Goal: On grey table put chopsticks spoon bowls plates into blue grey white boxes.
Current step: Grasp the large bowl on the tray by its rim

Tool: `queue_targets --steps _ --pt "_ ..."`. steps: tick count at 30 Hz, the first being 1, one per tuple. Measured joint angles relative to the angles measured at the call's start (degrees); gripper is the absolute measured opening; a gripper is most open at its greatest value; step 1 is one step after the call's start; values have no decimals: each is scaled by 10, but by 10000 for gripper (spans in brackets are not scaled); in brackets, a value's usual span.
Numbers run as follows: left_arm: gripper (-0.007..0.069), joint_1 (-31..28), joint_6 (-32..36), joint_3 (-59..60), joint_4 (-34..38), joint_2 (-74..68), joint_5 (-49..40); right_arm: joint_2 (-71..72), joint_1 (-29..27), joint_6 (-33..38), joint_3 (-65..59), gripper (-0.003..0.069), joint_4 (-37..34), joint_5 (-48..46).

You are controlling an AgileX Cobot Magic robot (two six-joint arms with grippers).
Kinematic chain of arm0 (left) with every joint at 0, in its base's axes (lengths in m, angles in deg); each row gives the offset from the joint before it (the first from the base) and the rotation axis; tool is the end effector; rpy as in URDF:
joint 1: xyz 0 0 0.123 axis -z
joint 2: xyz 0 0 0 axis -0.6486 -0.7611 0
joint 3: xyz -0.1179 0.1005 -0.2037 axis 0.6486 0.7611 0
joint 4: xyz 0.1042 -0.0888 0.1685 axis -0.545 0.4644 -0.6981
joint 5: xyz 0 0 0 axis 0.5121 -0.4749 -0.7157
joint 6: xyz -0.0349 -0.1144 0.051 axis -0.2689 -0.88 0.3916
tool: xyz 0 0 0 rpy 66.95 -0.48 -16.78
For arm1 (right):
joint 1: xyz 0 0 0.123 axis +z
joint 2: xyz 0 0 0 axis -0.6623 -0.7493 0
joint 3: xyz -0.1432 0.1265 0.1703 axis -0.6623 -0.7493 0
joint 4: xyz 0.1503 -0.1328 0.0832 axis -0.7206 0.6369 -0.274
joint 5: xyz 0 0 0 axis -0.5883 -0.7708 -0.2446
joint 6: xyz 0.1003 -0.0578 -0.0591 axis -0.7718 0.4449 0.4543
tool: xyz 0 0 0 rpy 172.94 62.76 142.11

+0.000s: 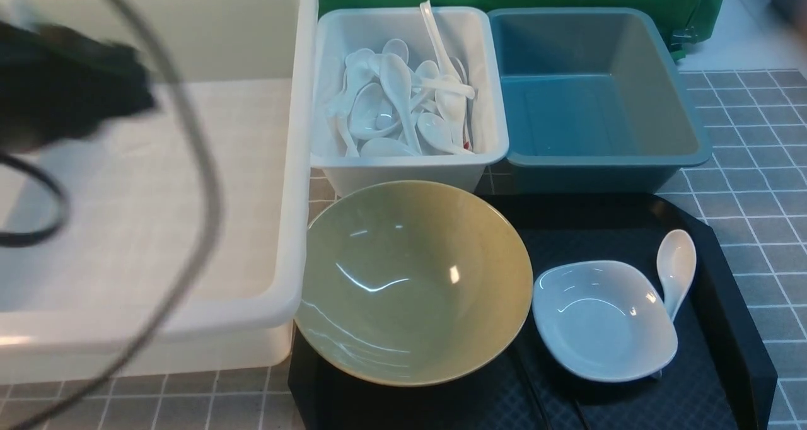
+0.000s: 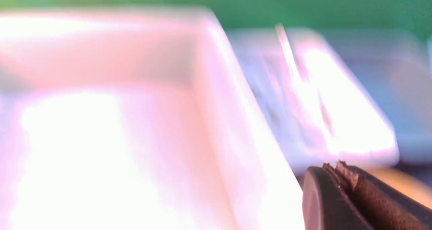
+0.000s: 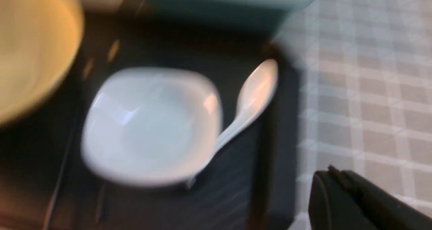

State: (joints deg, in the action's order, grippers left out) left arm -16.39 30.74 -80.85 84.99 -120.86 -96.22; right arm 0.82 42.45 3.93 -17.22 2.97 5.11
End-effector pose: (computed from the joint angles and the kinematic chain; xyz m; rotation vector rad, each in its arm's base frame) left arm 0.2075 -0.0874 0.3282 0.3386 2.1533 -0.2513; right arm 0.1220 0.0188 0.2323 -0.2270 2.2372 0.0885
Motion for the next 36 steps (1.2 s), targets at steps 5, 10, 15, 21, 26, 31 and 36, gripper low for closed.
queue_targets --steps 5,10,15,21,26,31,36 --pt "-11 122 31 -82 10 -137 -87 -15 18 29 -23 33 -27 26" --pt "-11 189 34 -147 15 -262 -79 -15 19 30 -27 33 -37 43" --pt "-11 201 35 -209 15 -388 -73 -15 30 30 -27 33 -41 44" --pt "-11 201 35 -255 15 -508 -73 -15 41 30 -27 34 -43 46" --pt "-11 224 50 -294 82 -559 -105 -15 42 29 -27 34 -44 46" --pt "-11 254 110 -342 133 -560 -122 -15 42 29 -27 34 -44 47" --pt "65 228 113 -434 59 -560 -211 -15 42 29 -27 35 -45 48"
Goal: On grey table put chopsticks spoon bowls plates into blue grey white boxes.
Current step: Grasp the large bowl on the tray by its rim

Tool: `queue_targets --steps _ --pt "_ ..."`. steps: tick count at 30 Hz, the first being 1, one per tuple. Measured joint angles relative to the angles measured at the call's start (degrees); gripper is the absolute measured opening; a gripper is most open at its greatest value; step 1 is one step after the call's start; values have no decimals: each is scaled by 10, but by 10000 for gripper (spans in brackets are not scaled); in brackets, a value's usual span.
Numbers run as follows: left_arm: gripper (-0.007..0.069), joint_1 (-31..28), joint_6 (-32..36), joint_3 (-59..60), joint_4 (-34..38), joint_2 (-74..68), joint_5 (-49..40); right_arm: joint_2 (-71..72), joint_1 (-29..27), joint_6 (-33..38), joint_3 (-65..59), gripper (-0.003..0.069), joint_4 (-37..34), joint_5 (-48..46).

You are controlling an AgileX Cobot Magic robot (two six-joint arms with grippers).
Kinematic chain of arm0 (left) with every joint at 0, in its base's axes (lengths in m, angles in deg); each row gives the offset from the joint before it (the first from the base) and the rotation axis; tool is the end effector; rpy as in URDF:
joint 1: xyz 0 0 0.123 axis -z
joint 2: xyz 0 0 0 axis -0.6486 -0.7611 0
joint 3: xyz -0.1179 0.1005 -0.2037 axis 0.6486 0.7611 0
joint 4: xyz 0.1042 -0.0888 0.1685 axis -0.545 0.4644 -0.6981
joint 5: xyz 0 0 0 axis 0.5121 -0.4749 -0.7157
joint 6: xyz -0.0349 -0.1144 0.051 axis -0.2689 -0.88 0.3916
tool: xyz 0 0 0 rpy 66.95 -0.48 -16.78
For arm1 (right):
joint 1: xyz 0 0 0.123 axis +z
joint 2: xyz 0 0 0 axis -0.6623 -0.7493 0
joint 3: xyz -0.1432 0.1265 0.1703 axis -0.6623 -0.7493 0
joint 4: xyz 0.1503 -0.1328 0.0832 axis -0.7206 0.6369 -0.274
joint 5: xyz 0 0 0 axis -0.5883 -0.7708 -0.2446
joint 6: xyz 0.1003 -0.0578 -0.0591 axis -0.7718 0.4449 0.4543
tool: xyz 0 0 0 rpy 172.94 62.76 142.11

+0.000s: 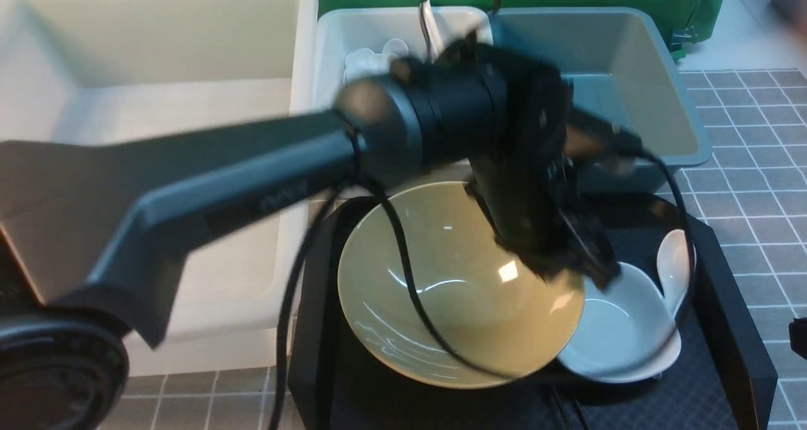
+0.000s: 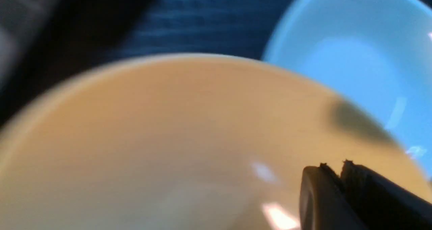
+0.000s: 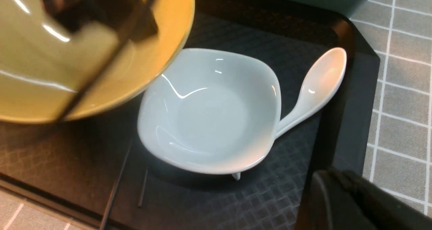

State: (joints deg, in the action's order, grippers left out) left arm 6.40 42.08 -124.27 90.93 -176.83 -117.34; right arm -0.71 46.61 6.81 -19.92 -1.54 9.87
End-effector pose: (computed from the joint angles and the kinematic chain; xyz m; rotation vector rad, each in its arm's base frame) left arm 0.2761 -0.3018 0.2082 1.1705 2.5320 -0.2562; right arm 0.1266 0.0321 0.2236 -0.2948 2.2123 0.1737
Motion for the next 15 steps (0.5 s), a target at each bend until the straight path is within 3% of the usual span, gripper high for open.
queue_targets --steps 3,6,11,15 --pt "139 -18 -1 -29 -43 0 -31 0 0 0 0 37 0 2" --pt "286 -58 -1 -50 -94 0 -67 0 0 0 0 38 0 4" --pt "469 -111 -2 -51 -88 -20 -105 0 0 0 0 41 0 4" --pt "501 -120 -4 -47 -68 -55 -107 0 0 0 0 43 0 6"
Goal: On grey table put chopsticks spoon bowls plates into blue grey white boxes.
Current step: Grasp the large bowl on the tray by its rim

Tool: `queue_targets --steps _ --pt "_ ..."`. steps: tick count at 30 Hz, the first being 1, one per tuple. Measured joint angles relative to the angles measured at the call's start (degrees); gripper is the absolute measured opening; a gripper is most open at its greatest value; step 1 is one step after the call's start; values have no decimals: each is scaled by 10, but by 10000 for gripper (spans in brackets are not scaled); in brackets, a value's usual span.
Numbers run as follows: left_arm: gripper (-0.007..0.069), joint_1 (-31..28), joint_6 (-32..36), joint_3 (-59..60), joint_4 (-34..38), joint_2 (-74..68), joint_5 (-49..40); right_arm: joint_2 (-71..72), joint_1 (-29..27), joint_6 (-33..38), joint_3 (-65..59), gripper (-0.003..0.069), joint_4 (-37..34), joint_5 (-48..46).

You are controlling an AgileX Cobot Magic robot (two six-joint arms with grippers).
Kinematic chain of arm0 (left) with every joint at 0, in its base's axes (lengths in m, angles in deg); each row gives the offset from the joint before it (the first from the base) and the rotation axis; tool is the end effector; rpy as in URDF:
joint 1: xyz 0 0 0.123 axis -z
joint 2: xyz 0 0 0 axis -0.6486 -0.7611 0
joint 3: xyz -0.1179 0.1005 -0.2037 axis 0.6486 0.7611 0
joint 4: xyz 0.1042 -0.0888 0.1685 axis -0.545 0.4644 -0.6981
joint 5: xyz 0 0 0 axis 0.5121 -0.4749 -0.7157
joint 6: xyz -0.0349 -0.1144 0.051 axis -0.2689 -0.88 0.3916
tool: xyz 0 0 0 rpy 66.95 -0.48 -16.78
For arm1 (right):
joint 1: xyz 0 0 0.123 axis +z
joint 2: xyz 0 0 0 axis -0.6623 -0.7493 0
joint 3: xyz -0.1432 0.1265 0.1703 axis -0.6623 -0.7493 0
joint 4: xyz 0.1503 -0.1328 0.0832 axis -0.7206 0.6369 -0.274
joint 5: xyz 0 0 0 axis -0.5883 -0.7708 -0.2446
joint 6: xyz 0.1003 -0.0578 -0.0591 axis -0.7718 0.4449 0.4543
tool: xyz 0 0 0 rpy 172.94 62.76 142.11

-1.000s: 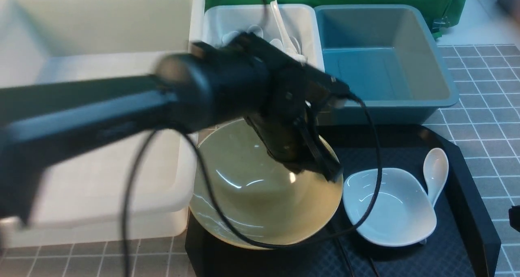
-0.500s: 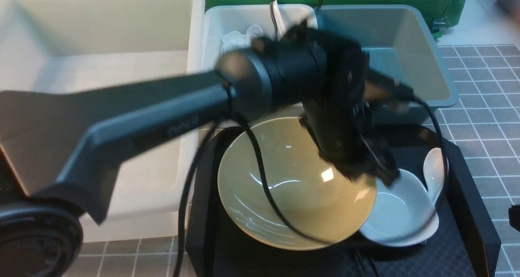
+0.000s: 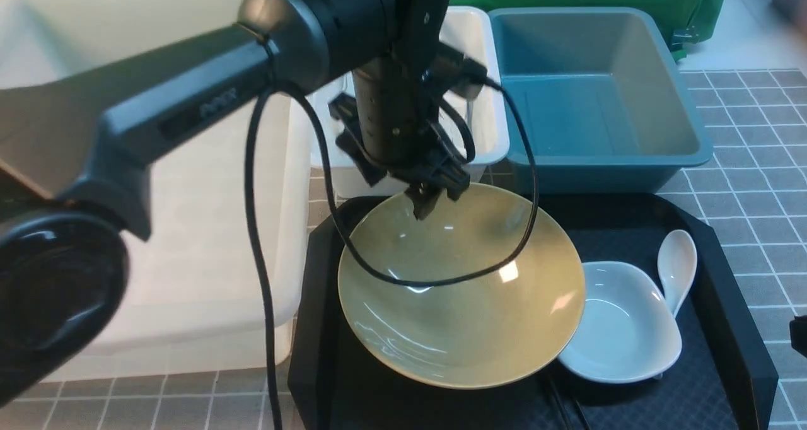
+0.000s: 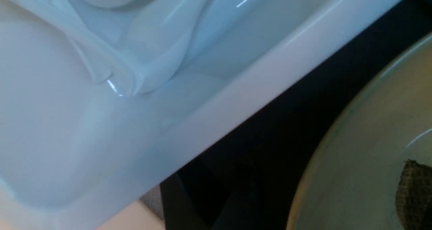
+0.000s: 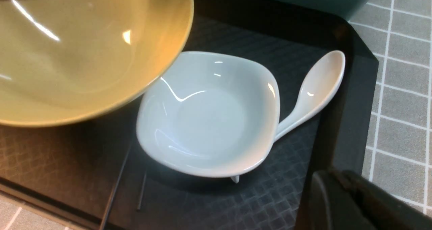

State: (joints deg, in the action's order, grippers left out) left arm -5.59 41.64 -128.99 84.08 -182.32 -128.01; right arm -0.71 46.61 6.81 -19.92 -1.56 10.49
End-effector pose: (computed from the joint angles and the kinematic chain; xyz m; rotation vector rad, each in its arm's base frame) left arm 0.3365 -0.2232 0.1836 0.9860 2.7748 0.0280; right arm 0.1275 0.0319 0.2246 -0.2911 2.2023 0.1713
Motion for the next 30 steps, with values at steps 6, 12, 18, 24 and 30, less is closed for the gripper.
queue_targets --steps 6,12,18,24,30 --pt "473 0 -6 3 12 -46 1 0 0 -1 0 45 0 5" --pt "342 0 8 2 30 -55 -10 0 0 -3 0 46 0 6" --pt "227 1 42 2 50 -31 -9 0 0 -13 0 46 0 7" --pt "17 -3 84 3 94 43 -7 0 0 -13 0 46 0 8" --pt "5 -59 136 4 185 129 -9 0 0 -13 0 46 0 8"
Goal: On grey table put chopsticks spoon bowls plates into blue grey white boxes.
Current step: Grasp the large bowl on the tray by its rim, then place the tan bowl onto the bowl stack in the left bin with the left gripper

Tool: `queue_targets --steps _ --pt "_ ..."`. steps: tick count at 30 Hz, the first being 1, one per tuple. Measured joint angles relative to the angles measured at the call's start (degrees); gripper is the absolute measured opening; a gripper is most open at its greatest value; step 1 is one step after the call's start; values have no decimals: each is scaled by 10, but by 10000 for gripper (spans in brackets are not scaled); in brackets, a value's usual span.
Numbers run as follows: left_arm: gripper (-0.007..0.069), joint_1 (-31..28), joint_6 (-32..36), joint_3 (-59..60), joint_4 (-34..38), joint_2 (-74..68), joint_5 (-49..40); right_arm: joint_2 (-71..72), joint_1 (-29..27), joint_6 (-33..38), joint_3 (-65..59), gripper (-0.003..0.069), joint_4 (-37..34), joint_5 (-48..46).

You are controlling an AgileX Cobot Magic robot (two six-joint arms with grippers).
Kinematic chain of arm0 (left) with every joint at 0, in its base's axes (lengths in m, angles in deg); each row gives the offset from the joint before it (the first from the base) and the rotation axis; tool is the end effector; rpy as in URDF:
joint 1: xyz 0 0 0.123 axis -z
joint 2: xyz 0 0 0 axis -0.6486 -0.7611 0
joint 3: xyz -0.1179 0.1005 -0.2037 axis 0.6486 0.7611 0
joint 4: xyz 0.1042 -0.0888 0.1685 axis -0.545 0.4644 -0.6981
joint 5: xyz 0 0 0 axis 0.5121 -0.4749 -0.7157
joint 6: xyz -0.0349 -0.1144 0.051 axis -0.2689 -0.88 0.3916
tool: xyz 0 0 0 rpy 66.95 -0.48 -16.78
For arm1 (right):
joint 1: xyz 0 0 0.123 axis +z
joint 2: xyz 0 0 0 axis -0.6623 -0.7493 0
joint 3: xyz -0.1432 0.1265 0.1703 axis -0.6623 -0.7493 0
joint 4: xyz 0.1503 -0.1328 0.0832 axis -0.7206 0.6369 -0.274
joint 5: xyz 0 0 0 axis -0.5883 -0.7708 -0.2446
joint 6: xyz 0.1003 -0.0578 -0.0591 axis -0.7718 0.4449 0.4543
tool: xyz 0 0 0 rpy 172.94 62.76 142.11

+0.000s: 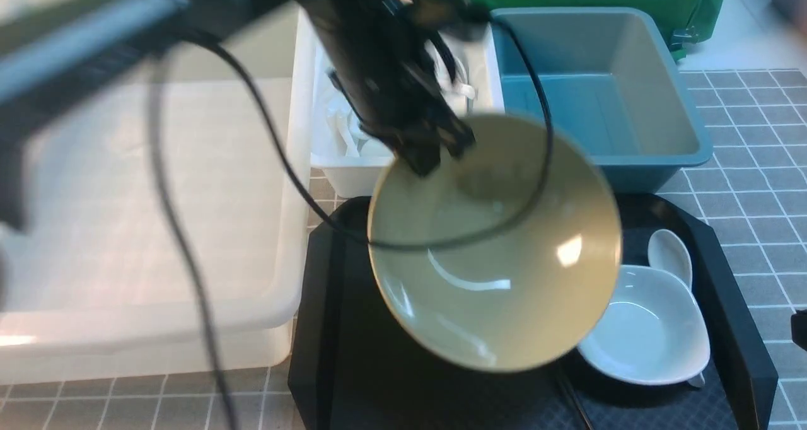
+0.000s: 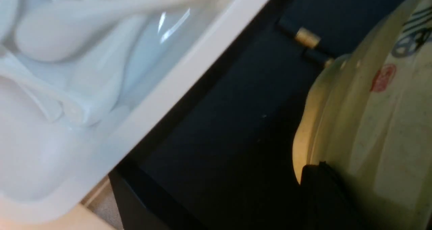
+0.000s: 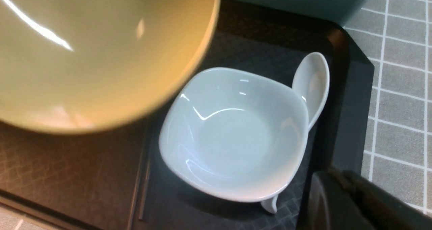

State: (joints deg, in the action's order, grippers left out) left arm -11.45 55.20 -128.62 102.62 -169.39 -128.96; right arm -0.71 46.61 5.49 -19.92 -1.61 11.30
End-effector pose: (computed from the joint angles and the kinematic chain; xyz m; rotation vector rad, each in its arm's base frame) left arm 0.3152 -0.2094 0.2733 1.0292 2.5579 -0.4047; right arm 0.1287 0.0316 0.2260 -0.2609 2.1931 0.1814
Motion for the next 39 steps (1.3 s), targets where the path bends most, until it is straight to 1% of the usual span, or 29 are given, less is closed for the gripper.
queue_targets --steps 4,8,9,10,12,13,14,16,17,18,19,20,21,22,25,27,30,31,32,33,34,35,36,37,38,39 --pt "5 -61 33 0 65 63 -6 0 0 0 0 46 -1 0" --pt "3 -159 39 0 80 128 -14 0 0 -1 0 46 -1 -2" --pt "4 -221 34 0 74 150 -14 0 0 -1 0 46 -1 -2" --pt "4 -262 26 0 65 159 -14 0 0 -1 0 46 -1 -2" --pt "4 -304 13 2 52 165 -13 0 0 -1 0 46 -1 -2" --pt "4 -345 4 6 42 167 -10 0 0 -1 0 46 -1 -2" --pt "4 -397 -22 19 25 166 -4 0 0 -1 0 46 -1 -2" --pt "4 -460 -58 59 -5 155 4 0 0 -1 0 46 -2 -2" --pt "4 -464 -60 59 -8 154 5 0 0 -1 0 46 -2 -2" --pt "4 -485 -76 87 -23 146 11 0 0 -1 0 46 -3 -2" --pt "4 -493 -86 108 -39 140 21 0 0 -1 0 46 -4 -2" --pt "4 -503 -103 155 -63 129 41 0 0 -1 0 46 -4 -2" --pt "4 -504 -105 167 -65 128 49 0 0 -1 0 46 -4 -2" --pt "5 -506 -118 221 -75 116 88 0 0 -1 0 46 -5 -2" --pt "8 -506 -125 281 -64 103 142 0 0 -1 0 47 -6 -2" --pt "18 -506 -125 313 -44 96 180 0 0 -1 0 47 -7 -2" --pt "69 -505 -110 336 -40 89 198 0 0 -1 0 47 -7 -2" --pt "101 -505 -107 338 -42 89 198 0 0 -1 0 47 -7 -2" --pt "158 -505 -104 337 -43 89 197 0 0 -1 0 47 -8 -2" --pt "195 -505 -102 334 -44 91 194 0 0 -1 0 47 -8 -2" --pt "267 -505 -102 325 -46 96 186 0 0 -1 0 47 -9 -2" --pt "288 -505 -102 321 -48 97 182 0 0 -1 0 47 -9 -2" --pt "349 -505 -103 307 -51 105 172 0 0 -1 0 47 -10 -2" --pt "386 -505 -107 297 -52 111 165 0 0 -1 0 47 -10 -2" --pt "445 -505 -119 277 -54 122 153 0 0 -1 0 47 -10 -2" --pt "445 -505 -119 277 -54 124 153 0 0 -1 0 47 -10 -2"
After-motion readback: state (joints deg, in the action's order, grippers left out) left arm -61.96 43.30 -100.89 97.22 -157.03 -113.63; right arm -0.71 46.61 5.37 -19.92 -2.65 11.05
